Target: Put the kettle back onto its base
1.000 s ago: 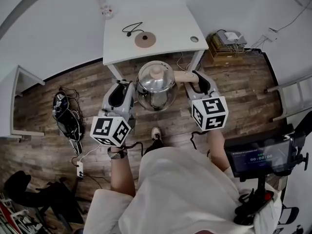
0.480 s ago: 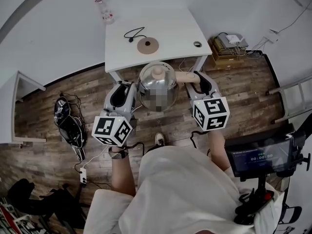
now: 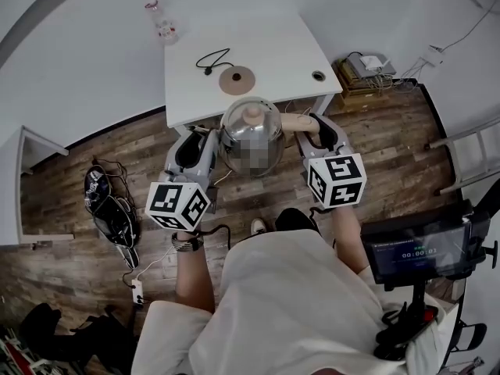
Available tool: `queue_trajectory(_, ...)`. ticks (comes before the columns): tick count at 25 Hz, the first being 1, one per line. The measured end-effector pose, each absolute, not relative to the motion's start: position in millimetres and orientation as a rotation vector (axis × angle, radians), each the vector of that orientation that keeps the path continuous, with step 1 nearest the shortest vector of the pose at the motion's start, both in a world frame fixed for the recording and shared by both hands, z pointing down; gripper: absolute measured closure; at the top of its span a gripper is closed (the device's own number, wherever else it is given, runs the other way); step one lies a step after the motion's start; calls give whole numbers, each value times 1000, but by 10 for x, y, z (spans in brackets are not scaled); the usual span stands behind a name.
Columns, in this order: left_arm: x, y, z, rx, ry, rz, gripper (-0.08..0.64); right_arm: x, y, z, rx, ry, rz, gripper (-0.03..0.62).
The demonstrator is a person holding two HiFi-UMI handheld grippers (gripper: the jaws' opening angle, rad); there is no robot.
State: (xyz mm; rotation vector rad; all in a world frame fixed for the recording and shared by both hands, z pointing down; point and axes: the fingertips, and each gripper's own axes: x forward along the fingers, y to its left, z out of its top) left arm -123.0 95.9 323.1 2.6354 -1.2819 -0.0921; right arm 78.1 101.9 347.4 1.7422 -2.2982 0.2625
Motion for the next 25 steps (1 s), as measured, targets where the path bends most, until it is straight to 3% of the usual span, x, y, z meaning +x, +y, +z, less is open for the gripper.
queue_trajectory(25,-1292,143,3363,2613,-1274,-61,453,719,196,3615,1749,-2298,329,439)
